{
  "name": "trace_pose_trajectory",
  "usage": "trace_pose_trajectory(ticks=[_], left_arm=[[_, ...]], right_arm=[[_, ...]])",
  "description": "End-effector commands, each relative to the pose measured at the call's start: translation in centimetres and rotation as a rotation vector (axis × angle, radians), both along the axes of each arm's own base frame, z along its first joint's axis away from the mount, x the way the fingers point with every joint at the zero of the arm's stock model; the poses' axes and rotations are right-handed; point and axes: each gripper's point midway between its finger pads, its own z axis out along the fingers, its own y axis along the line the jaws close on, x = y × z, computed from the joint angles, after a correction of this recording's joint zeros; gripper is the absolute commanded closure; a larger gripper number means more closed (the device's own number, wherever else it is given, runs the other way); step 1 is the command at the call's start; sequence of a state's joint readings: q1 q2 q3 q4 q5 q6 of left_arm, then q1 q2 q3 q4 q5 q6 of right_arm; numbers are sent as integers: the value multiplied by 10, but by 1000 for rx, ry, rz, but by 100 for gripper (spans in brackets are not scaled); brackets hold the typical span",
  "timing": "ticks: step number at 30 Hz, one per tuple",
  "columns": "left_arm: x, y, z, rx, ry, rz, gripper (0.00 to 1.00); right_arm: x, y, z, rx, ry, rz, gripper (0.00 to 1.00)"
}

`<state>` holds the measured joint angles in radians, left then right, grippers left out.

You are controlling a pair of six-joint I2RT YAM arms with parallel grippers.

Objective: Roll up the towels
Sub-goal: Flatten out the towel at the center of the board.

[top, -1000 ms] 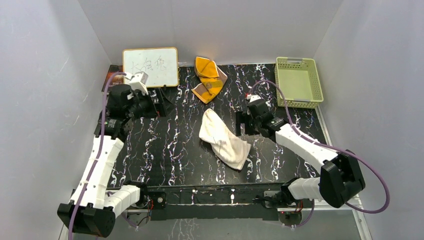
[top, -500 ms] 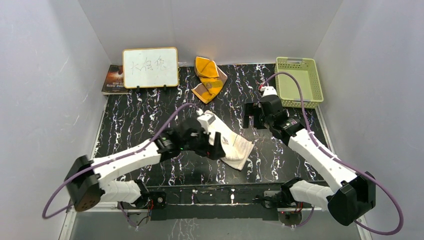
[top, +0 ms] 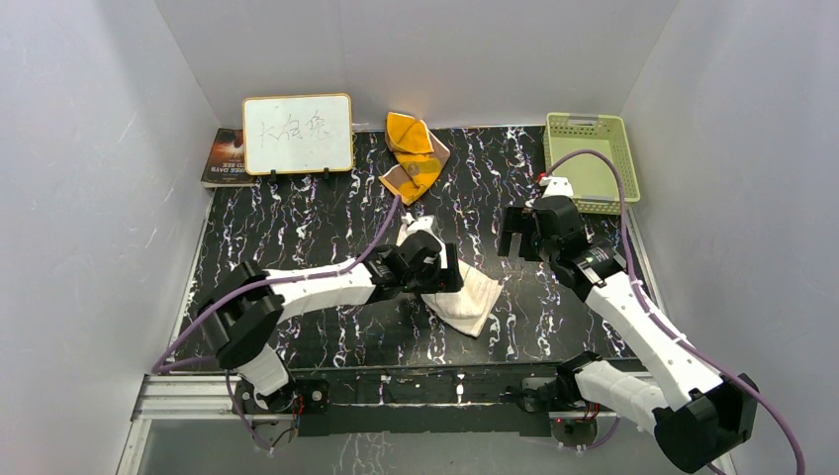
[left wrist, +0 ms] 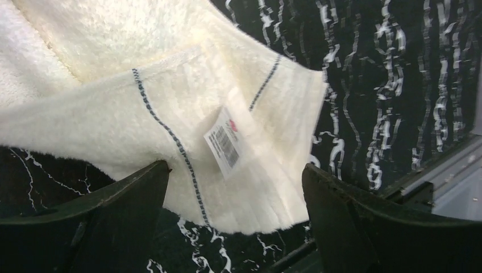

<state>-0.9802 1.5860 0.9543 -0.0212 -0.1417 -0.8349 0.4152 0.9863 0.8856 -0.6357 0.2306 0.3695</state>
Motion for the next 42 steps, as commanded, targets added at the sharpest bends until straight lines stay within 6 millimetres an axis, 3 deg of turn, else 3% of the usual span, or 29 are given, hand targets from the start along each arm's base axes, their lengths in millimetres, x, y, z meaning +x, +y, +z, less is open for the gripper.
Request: trace_pose_trajectory(ticks=[1,4,7,9,10,11,15,18,19,20,22,23,26,30,33,36,40,42], left_arm=[[1,-2,-21,24,35,31,20],[-1,18,-32,59,66,70,34],[1,48,-27,54,88,123,52],[0,73,-22,74,92,148,76],[-1,88,-22,96,100,165,93],[-3,105,-21,122,114,188,100],[-2,146,1,107,95,233,100],[6,138,34,48,12,175,100],[9,129,41,15,10,154,86],[7,116,42,-15,37,123,64],[5,94,35,-8,59,88,39],[1,82,28,7,62,64,33],[-2,52,2,21,107,44,29],[2,38,-43,71,167,65,28],[1,33,-70,116,209,58,33],[0,34,-78,142,219,59,62],[3,55,-59,187,178,71,100],[10,66,-35,178,110,6,100]], right_arm=[[1,-3,13,20,-50,-16,4],[1,-2,15,24,-55,-3,4],[1,0,17,25,-58,11,4],[3,1,19,25,-67,23,4],[4,2,20,24,-71,29,4],[5,3,21,25,-76,37,4],[10,9,31,32,-104,70,4],[16,11,36,24,-126,87,4],[17,11,35,21,-127,85,4],[19,12,33,21,-122,86,4],[20,17,29,33,-105,98,4],[20,19,26,42,-94,104,4],[16,24,20,72,-70,116,3],[7,22,17,84,-59,115,3],[0,19,14,77,-47,113,3],[-4,16,17,78,-49,105,3],[-4,18,19,89,-60,108,3],[-2,18,19,85,-62,109,4]])
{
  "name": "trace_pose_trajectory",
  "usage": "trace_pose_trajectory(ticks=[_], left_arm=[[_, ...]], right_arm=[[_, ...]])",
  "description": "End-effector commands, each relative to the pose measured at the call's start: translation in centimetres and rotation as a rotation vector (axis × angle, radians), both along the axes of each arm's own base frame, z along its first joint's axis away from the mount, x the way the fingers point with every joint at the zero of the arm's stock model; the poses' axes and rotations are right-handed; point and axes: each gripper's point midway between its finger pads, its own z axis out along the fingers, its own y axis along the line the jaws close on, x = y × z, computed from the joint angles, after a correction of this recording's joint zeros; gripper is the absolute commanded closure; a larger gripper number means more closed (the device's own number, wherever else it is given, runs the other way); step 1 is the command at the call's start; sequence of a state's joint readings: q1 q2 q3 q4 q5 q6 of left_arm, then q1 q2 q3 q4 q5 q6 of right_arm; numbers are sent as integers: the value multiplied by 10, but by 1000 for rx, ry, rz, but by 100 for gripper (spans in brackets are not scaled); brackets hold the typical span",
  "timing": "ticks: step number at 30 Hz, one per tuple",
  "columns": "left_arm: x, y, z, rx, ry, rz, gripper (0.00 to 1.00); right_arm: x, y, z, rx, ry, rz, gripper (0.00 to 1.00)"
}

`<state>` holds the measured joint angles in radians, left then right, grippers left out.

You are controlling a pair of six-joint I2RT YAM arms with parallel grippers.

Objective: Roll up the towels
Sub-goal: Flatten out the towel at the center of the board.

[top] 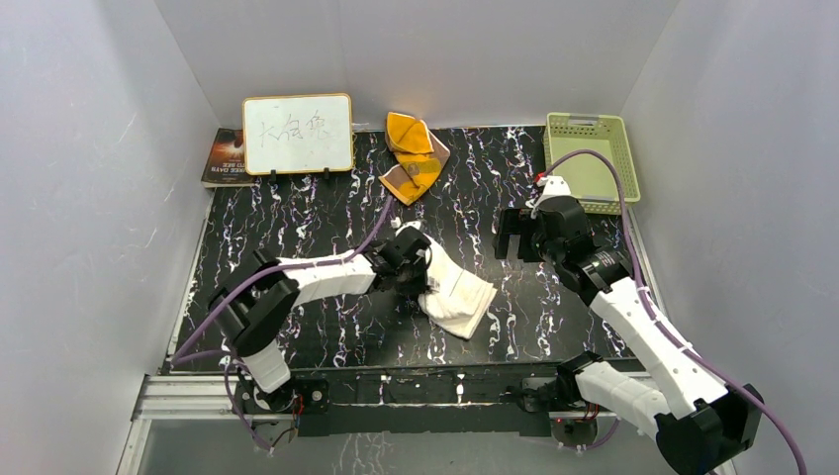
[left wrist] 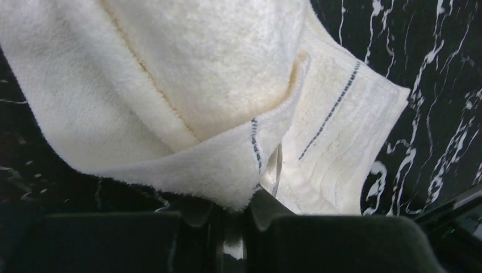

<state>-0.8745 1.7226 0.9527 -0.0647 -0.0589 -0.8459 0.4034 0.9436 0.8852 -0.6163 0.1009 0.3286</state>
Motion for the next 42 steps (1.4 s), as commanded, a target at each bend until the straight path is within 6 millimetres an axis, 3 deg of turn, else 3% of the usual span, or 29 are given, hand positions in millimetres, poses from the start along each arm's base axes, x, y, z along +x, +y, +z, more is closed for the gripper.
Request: trace_pose_trajectory(ticks=[1,4,6,7,9,10,12,14,15,17,21,23,26,28,29,36,42], left_arm=[[1,40,39,53,-91,-119,100],[-6,47,99,-139,-217,-393,100],[-14,66,119,-197,-278,-489,100],[-5,91,117,-134,-301,-451,92],[16,166,93,109,-248,-150,40],[19,200,85,174,-205,-10,31],[13,229,80,137,-148,145,25],[8,232,79,72,-139,206,20],[7,228,79,41,-144,214,13],[4,226,73,9,-116,261,11],[9,205,65,-115,-90,267,10],[16,199,68,-153,-97,268,10],[20,203,71,-131,-96,291,11],[18,210,70,-98,-90,317,11],[17,212,70,-85,-91,323,11],[2,235,68,-48,-50,390,9],[-1,251,72,-133,-19,443,8]], right_arm=[[6,1,5,18,-32,-9,4],[11,4,9,22,-61,2,5],[17,10,11,43,-90,21,5],[20,15,10,56,-91,37,5],[26,22,7,75,-95,53,5],[30,27,5,91,-96,59,5],[39,38,3,129,-94,74,2],[52,53,3,175,-94,86,2],[59,62,5,191,-95,98,2],[73,85,6,190,-103,122,2],[95,152,3,121,-121,239,5],[101,186,-18,88,-81,322,12],[96,230,-23,54,-96,470,16],[81,262,-19,22,-151,599,16],[76,273,-30,3,-135,649,16],[46,322,-66,134,69,860,24],[38,331,-100,159,234,853,34]])
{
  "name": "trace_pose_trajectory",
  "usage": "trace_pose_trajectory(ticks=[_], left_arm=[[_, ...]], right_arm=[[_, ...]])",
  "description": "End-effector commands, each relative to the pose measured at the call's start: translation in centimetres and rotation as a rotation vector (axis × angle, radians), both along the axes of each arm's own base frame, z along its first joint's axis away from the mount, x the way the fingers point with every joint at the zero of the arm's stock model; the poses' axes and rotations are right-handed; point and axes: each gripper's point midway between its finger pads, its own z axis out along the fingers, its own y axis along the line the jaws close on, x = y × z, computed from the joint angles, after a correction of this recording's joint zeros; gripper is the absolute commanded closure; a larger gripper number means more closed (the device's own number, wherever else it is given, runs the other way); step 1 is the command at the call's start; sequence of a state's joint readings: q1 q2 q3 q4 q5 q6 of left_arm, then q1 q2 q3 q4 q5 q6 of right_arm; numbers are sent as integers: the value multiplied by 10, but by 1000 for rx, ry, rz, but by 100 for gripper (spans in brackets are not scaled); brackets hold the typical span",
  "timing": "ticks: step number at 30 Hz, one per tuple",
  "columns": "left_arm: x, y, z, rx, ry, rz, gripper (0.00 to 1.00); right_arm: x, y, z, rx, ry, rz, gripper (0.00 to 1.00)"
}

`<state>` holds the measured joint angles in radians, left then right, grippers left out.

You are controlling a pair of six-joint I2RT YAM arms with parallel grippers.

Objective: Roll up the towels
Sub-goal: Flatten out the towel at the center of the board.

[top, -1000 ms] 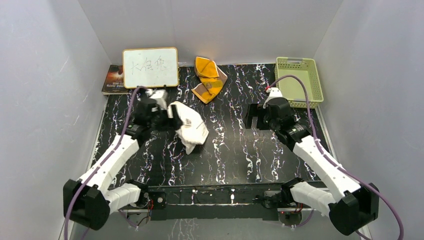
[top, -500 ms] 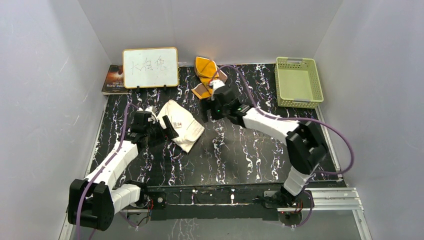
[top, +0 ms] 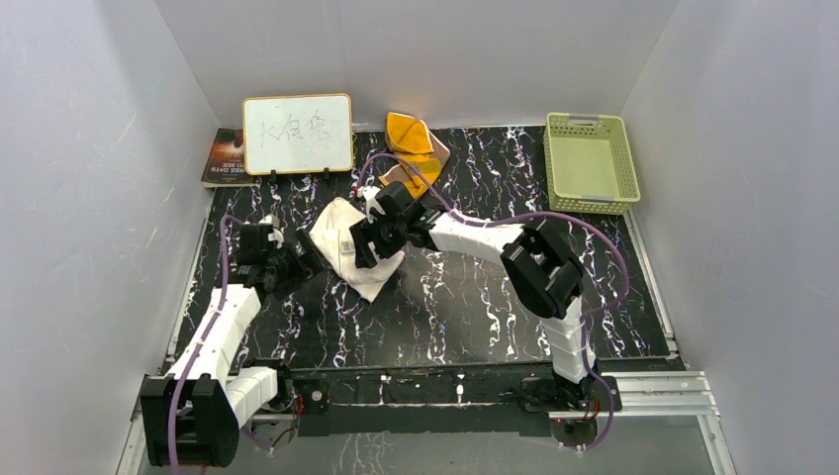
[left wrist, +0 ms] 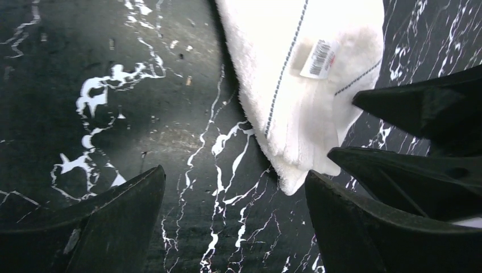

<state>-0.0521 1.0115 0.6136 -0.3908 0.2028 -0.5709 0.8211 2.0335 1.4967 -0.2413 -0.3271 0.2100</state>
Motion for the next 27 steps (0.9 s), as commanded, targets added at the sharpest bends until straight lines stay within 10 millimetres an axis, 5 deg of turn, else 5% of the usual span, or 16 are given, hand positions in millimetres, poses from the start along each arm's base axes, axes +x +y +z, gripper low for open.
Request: trace_pose_trajectory(ticks=[1,8,17,20,22,24,27], left_arm=[[-5,3,13,-72,-1,-3,8],[-1,8,18,-98,-18,-13,8],[1,11,25,-108,-48,-4,9],[1,12,26,-108,-52,0,9],[2,15,30,-104,-64,7,9],[4,19,36,-99,-83,21,9],[13,31,50,-87,-126,61,9]], right_arm=[[-5,11,3,34,86,30,36],[-18,19,-4,74,167,51,46],[-36,49,15,212,263,120,54],[-37,55,17,229,287,128,66],[-35,56,22,233,287,123,85],[-28,56,37,237,274,116,100],[-15,57,88,273,196,106,100]])
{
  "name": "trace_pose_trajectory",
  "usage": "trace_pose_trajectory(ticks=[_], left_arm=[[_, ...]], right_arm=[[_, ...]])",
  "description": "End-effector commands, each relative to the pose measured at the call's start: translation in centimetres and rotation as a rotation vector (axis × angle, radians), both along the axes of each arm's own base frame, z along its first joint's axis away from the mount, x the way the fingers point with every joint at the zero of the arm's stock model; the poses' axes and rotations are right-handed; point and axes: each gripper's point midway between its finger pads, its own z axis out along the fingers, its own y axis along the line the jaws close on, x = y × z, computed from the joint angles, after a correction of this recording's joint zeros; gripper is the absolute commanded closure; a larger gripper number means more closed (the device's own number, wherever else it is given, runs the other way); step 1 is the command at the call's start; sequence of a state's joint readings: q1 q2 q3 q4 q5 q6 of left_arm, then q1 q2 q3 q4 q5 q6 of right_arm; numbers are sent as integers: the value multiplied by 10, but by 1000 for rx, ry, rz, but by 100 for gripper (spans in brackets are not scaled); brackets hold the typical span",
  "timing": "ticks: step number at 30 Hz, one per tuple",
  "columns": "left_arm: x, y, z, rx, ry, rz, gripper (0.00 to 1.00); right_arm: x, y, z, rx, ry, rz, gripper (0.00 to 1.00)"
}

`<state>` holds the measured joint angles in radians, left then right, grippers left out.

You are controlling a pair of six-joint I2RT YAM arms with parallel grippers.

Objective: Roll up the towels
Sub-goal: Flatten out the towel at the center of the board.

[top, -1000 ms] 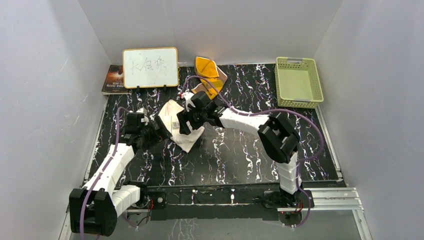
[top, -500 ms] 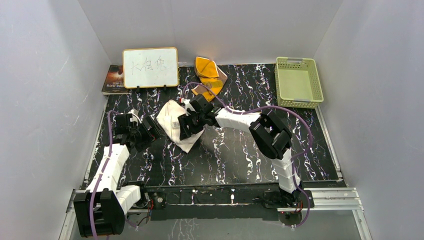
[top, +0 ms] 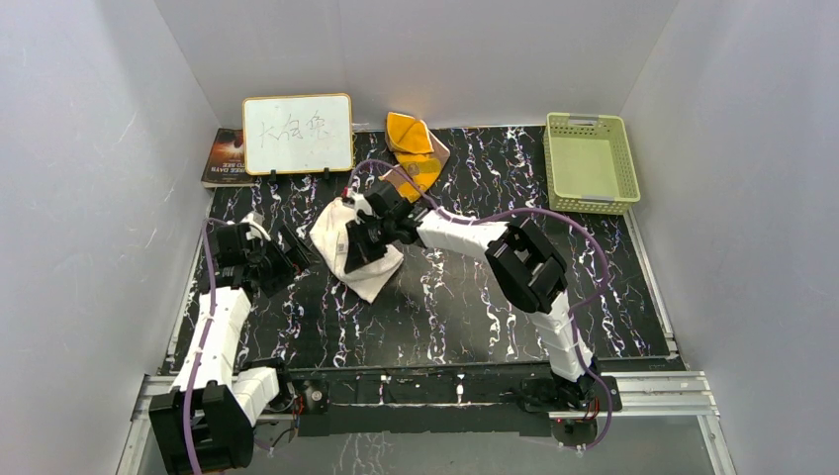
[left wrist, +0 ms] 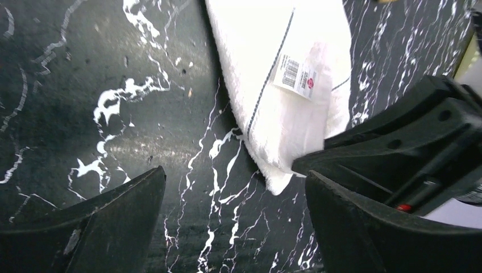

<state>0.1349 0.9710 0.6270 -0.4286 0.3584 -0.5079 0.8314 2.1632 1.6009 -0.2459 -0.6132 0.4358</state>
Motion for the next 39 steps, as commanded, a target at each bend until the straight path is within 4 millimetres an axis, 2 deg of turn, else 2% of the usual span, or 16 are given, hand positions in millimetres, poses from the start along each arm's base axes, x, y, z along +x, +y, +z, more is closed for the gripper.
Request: trace_pose_trajectory(ticks=[1,4,6,9,11,12,14,15,17,19,21,23,26,28,33,39], left_arm=[[17,13,40,2,-107,44,9],[30,28,63,8,-172,119,8],[38,38,79,12,-217,161,7],[50,62,92,6,-239,236,6],[58,74,103,-32,-270,273,6],[62,81,108,-52,-283,290,6],[70,87,118,-64,-302,296,7],[73,87,122,-67,-306,288,8],[77,85,128,-72,-328,264,9],[78,81,127,-74,-329,219,11],[76,70,119,-80,-312,158,12],[70,56,106,-92,-277,114,13],[58,27,77,-107,-206,47,15],[52,0,58,-106,-160,-14,15],[43,-64,19,-115,-53,-163,17],[26,-129,5,-72,-5,-381,18]], right_arm=[[31,18,117,161,-182,-24,100],[26,28,194,268,-256,-3,100],[10,37,239,331,-299,30,100],[-24,46,288,400,-360,87,100],[-33,40,306,419,-387,93,100],[-30,31,314,420,-407,74,100],[-4,1,314,390,-440,-17,100],[18,-25,311,380,-436,-89,100],[70,-94,299,394,-395,-267,100],[110,-170,259,328,-335,-462,100],[132,-233,205,179,-303,-620,100],[134,-274,160,39,-270,-716,100],[124,-303,120,-71,-235,-806,100],[118,-310,109,-98,-226,-832,100],[119,-317,102,-138,-227,-850,100],[121,-325,103,-178,-245,-867,100]])
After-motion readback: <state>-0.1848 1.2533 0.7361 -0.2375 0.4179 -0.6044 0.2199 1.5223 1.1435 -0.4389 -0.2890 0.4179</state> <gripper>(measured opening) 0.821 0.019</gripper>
